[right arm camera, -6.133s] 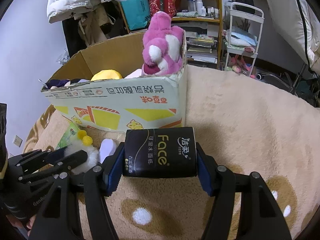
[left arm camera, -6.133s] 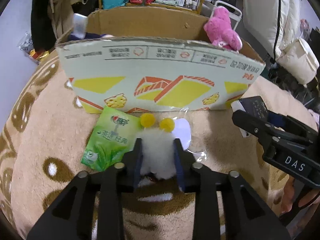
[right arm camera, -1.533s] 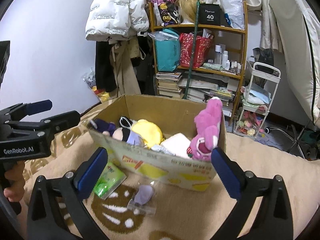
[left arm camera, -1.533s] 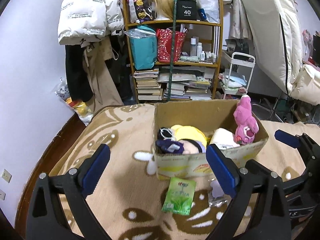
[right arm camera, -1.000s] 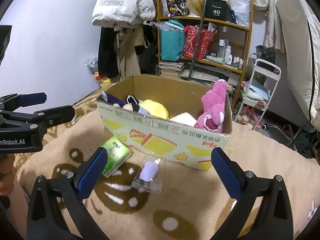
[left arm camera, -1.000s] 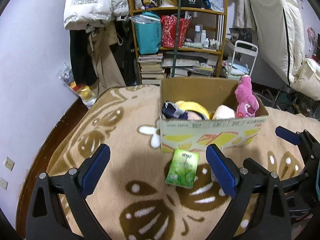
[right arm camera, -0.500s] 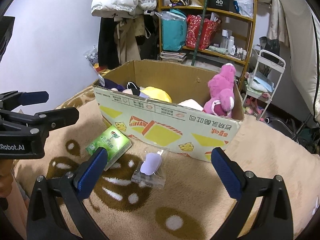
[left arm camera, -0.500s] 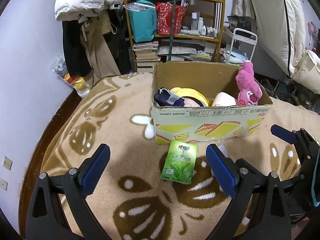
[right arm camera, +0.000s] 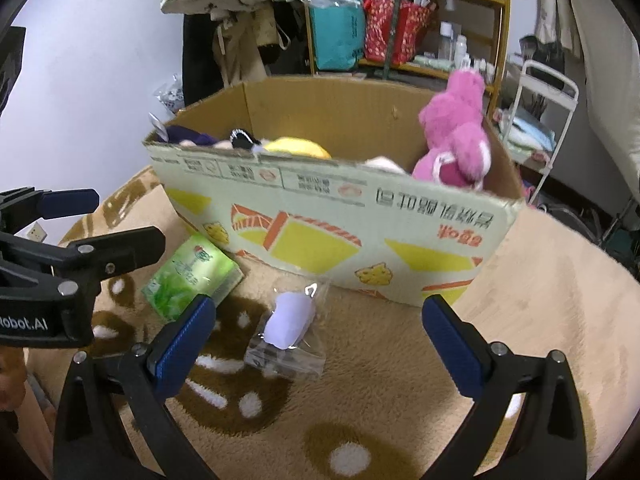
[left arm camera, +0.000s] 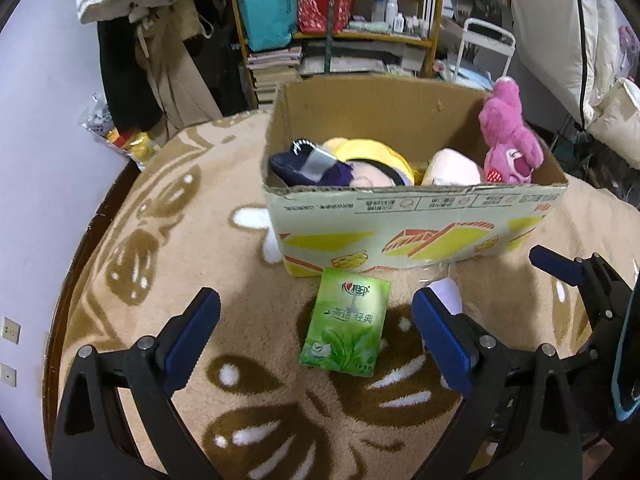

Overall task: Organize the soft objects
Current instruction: 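Close the left tool on the green tissue pack while the right tool grips the clear bag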

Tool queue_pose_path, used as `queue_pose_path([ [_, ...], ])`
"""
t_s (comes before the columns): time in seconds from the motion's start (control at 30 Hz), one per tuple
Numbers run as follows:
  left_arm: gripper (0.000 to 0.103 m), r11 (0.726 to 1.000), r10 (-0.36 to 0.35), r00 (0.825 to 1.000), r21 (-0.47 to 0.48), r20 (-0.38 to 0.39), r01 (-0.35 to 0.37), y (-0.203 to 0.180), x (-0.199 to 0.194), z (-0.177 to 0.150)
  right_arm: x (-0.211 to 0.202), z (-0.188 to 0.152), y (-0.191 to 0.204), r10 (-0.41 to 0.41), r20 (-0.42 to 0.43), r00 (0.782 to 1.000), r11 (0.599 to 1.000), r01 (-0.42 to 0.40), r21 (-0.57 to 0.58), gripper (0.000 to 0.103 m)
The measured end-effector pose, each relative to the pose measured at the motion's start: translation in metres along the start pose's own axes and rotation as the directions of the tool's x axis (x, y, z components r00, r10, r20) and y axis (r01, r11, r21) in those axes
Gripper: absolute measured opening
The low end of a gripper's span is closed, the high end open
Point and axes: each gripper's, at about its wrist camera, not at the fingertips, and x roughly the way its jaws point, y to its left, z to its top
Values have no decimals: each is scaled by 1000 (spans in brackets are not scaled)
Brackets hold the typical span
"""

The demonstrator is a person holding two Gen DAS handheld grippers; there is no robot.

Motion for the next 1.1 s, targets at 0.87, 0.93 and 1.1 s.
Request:
queue_pose_path([
  [0.87, 96, 1000, -5, 964, 9, -266, 7, -5, 75, 3, 60, -11, 6, 25, -172, 985, 1000, -23, 12, 103],
  [0.93, 96, 1000, -7, 962, 1, -272, 7, -3, 77, 4, 61, -11, 9, 20, -173, 985, 1000, -16, 23, 103],
  [1.1, 92, 1000, -23, 961, -23, -277, 17, 3, 80, 1, 68, -12, 18, -26, -166, 986, 1000, 28, 12, 103],
])
